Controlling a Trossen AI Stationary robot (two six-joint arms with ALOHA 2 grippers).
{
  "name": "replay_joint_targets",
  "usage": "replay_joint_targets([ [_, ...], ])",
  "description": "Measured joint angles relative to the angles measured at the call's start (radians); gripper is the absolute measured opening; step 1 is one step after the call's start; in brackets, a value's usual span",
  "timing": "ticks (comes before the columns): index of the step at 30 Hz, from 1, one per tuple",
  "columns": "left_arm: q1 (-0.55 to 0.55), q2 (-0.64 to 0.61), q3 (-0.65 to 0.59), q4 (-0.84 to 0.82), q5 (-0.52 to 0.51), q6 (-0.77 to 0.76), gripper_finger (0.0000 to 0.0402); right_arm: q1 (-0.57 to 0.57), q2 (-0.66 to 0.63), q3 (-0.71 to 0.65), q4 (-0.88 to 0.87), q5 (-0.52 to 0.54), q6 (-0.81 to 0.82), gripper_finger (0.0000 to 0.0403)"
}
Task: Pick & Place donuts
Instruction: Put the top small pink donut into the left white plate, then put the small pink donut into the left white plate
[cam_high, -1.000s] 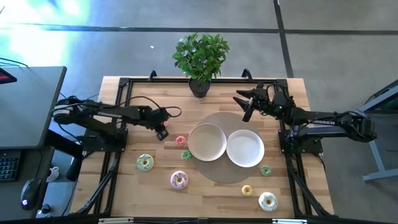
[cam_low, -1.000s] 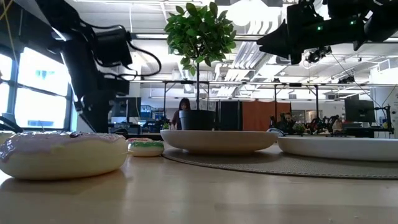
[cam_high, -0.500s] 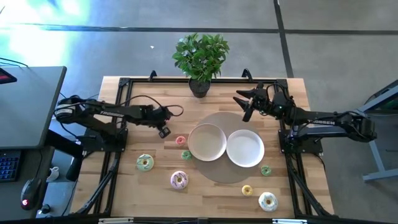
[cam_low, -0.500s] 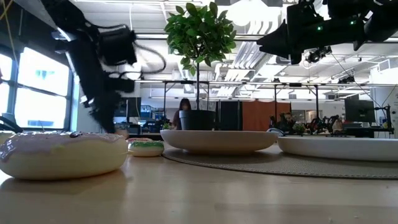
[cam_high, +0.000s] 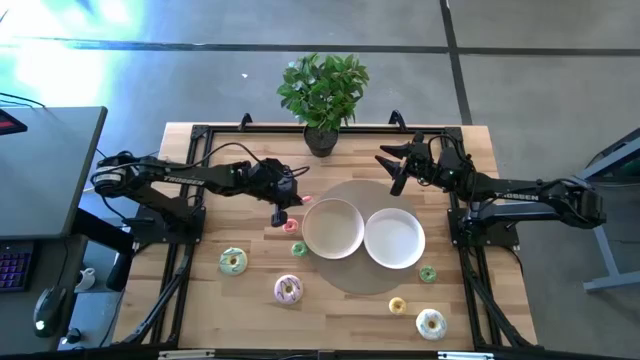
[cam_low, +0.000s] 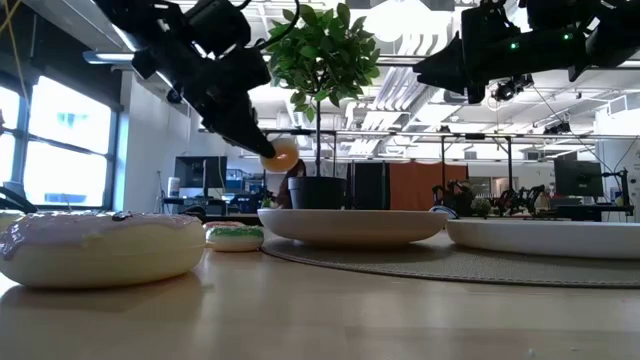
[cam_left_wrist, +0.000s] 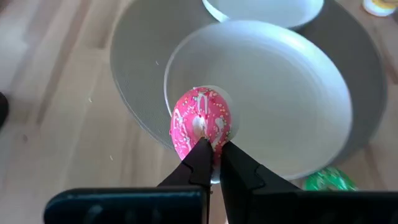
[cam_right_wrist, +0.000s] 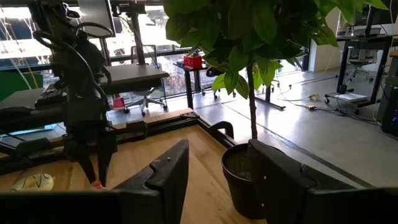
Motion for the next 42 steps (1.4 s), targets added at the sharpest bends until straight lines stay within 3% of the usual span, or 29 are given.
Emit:
replay_joint_targets([
  [7, -0.019, 0.143, 0.0, 0.101, 0.086, 0.065, 0.0014, 0.0, 0.0, 0.0, 0.0, 0.0, 0.0, 0.0162],
  [12, -0.035, 0.194, 0.0, 0.194, 0.084, 0.086, 0.0014, 0.0, 0.0, 0.0, -0.001, 0.0, 0.0, 0.0157],
  [20, -0.036, 0.196, -0.001, 0.194, 0.032, 0.163, 0.0016, 0.0, 0.0, 0.0, -0.014, 0.0, -0.014, 0.0158],
  [27, -0.035, 0.196, 0.0, 0.202, 0.009, 0.167, 0.0084, 0.0, 0.0, 0.0, -0.02, 0.0, -0.019, 0.0158],
  [33, -0.042, 0.196, 0.0, 0.213, 0.093, 0.18, 0.0145, 0.0, 0.0, 0.0, -0.023, 0.0, -0.019, 0.0161],
  [37, -0.057, 0.196, 0.0, 0.213, 0.115, 0.182, 0.0157, 0.0, 0.0, 0.0, -0.023, 0.0, -0.019, 0.0157],
  [42, -0.089, 0.196, 0.0, 0.213, 0.06, 0.181, 0.0158, 0.0, 0.0, 0.0, -0.023, 0.0, -0.018, 0.0158],
])
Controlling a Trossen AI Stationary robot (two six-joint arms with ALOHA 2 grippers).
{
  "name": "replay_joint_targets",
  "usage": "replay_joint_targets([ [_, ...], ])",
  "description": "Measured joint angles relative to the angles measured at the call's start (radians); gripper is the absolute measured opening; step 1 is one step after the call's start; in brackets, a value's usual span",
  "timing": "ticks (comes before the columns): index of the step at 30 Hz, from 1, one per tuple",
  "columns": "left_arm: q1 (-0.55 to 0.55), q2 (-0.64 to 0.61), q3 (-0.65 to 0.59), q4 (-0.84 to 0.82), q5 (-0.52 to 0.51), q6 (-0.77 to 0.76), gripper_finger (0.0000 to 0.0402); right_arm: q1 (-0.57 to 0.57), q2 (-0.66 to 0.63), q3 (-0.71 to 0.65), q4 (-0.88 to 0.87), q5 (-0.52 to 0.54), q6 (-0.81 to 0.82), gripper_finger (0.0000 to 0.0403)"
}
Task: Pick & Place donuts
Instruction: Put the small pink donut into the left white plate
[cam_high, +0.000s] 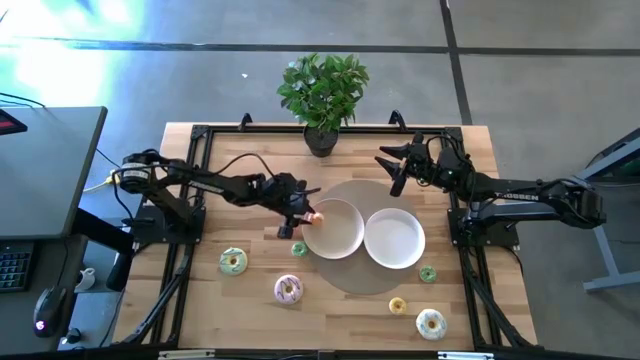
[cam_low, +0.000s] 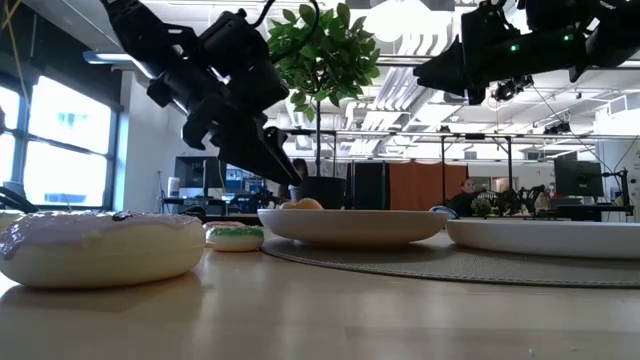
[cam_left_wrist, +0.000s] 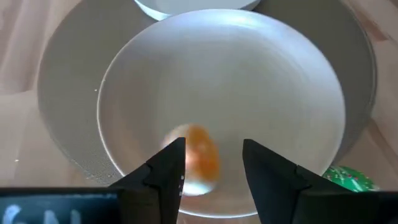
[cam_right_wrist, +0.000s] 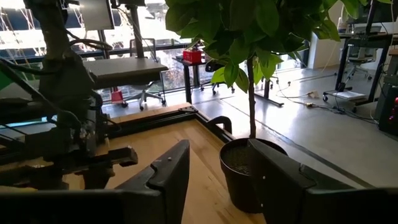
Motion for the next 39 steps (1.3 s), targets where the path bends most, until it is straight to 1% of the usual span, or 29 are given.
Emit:
replay_joint_targets([
  [4, -0.029, 0.0, 0.0, 0.0, 0.001, -0.006, 0.0159, 0.0, 0.0, 0.0, 0.0, 0.0, 0.0, 0.0157],
  [6, -0.042, 0.0, 0.0, 0.0, -0.019, -0.022, 0.0159, 0.0, 0.0, 0.0, 0.0, 0.0, 0.0, 0.0156],
  [10, -0.062, -0.009, 0.0, -0.039, -0.153, -0.055, 0.0159, 0.0, 0.0, 0.0, 0.0, 0.0, 0.002, 0.0154],
  [12, -0.064, -0.016, 0.0, -0.096, -0.207, -0.118, 0.0159, 0.0, 0.0, 0.0, 0.0, 0.0, 0.002, 0.0155],
  [14, -0.064, -0.016, 0.0, -0.179, -0.234, -0.197, 0.0159, 0.0, 0.0, 0.0, 0.0, 0.0, 0.002, 0.0156],
  [17, -0.064, -0.016, 0.0, -0.294, -0.237, -0.261, 0.0159, 0.0, 0.0, 0.0, 0.0, 0.0, -0.002, 0.0158],
  [19, -0.064, -0.016, 0.0, -0.343, -0.237, -0.29, 0.0159, 0.0, 0.0, 0.0, 0.0, 0.0, -0.003, 0.0157],
  [25, -0.064, -0.016, 0.001, -0.347, -0.206, -0.314, 0.0159, 0.0, 0.0, 0.0, 0.0, 0.0, -0.005, 0.0154],
  [29, -0.064, -0.035, 0.001, -0.414, -0.238, -0.31, 0.0159, 0.0, 0.0, 0.0, -0.001, 0.0, -0.005, 0.0156],
  [32, -0.064, -0.035, 0.001, -0.423, -0.236, -0.31, 0.0159, 0.0, 0.0, 0.0, -0.004, 0.0, -0.006, 0.0155],
  [36, -0.064, -0.079, 0.006, -0.443, -0.213, -0.312, 0.0159, 0.0, 0.0, 0.0, -0.007, 0.0, -0.006, 0.0154],
  [39, -0.064, -0.107, 0.031, -0.535, -0.213, -0.313, 0.0159, -0.001, 0.0, 0.0, -0.008, 0.0, -0.006, 0.0154],
])
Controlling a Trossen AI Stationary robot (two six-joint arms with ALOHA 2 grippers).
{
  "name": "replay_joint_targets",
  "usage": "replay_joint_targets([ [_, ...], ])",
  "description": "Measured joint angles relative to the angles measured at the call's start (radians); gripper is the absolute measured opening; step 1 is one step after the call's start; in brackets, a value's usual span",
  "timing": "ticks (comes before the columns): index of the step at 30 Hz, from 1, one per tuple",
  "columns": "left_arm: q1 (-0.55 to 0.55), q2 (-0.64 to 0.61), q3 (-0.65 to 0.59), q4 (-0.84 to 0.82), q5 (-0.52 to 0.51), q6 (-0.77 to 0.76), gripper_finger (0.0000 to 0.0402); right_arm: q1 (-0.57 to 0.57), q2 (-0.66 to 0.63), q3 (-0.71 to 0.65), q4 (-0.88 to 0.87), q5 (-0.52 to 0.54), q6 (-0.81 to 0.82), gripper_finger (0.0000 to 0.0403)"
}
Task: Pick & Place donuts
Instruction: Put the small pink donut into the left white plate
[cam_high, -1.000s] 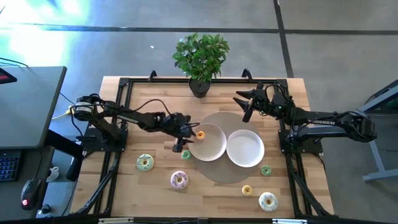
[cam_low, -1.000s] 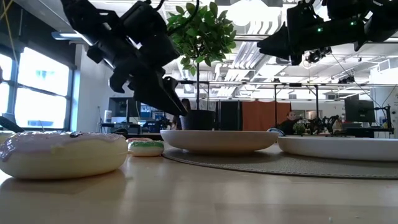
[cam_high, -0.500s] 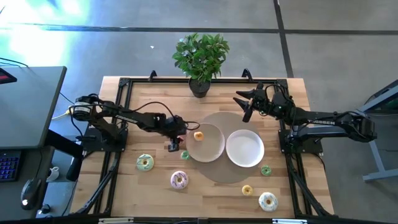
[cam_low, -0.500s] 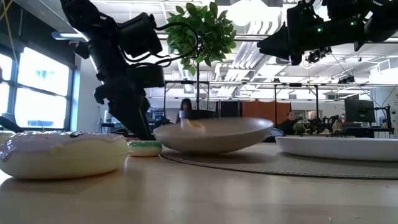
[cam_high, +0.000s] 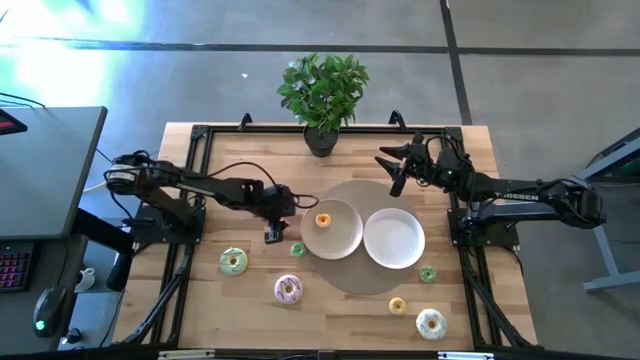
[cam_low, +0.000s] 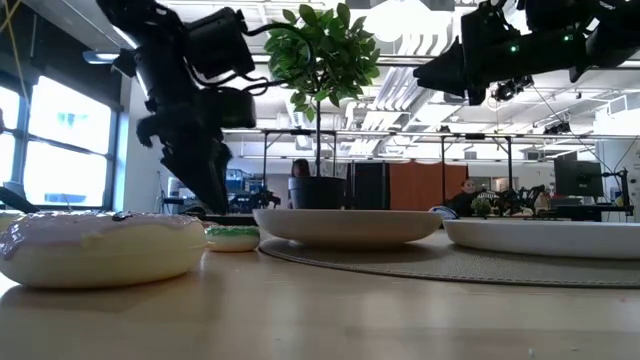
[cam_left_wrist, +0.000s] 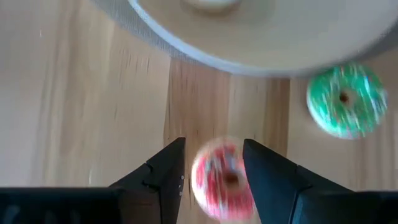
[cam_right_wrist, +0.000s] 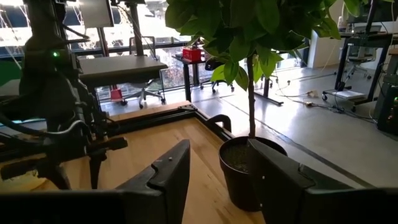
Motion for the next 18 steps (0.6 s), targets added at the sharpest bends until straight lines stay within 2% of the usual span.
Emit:
replay_joint_targets([
  [5, 0.0, -0.01, 0.006, -0.104, -0.003, -0.003, 0.0159, 0.0, 0.0, 0.0, -0.014, 0.004, -0.019, 0.0154],
  [13, 0.0, 0.046, -0.039, -0.015, -0.005, -0.027, 0.0155, 0.0, 0.0, 0.0, -0.014, 0.004, -0.019, 0.0154],
  [15, 0.0, 0.049, -0.039, -0.004, -0.027, -0.01, 0.014, 0.0, 0.0, 0.0, -0.015, 0.004, -0.019, 0.0154],
  [18, 0.0, 0.049, -0.039, 0.018, -0.086, 0.019, 0.0093, 0.0, 0.0, 0.0, -0.015, 0.004, -0.019, 0.0154],
])
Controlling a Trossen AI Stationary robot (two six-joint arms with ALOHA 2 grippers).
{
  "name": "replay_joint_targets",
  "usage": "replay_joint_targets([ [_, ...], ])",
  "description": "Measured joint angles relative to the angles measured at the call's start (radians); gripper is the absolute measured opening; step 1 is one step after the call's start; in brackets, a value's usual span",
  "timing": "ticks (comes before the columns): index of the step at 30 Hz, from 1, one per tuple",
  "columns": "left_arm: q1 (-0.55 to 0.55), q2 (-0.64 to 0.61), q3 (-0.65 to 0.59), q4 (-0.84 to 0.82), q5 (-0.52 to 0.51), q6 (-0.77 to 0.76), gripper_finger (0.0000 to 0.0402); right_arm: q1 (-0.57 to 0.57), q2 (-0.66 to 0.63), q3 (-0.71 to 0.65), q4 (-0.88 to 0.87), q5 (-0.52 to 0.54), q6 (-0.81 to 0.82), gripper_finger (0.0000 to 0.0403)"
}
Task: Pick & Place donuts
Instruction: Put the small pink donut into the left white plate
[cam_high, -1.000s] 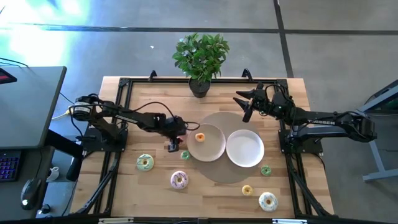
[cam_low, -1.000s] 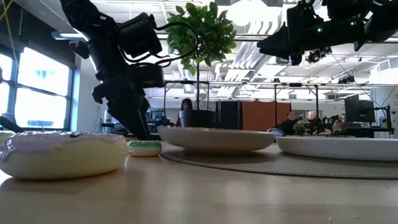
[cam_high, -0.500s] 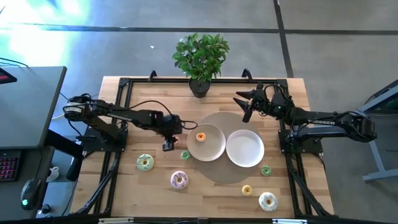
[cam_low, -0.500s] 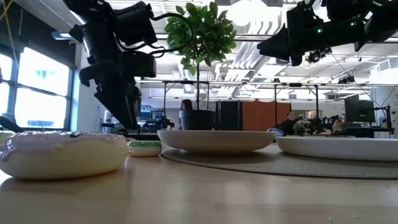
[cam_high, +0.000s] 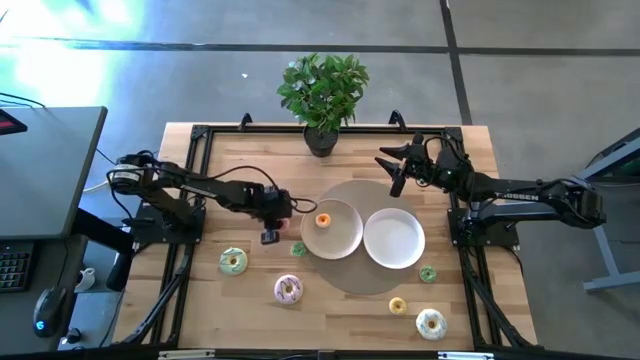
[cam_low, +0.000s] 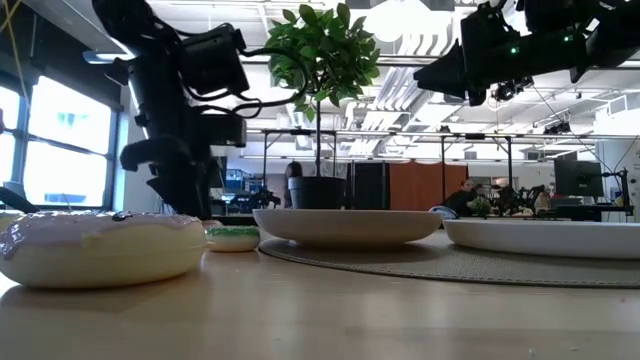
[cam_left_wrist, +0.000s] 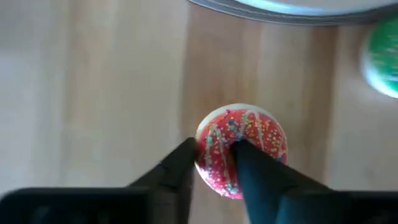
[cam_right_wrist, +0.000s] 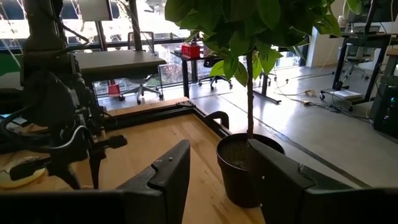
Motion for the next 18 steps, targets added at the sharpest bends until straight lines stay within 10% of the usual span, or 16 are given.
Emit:
replay_joint_targets([
  [4, 0.001, -0.016, 0.033, -0.007, -0.038, 0.003, 0.0016, 0.0, 0.0, 0.0, 0.0, 0.0, 0.0, 0.0154],
  [18, 0.0, 0.061, 0.195, 0.192, 0.113, 0.085, 0.0005, 0.0, 0.0, 0.0, 0.001, 0.0, 0.0, 0.0154],
])
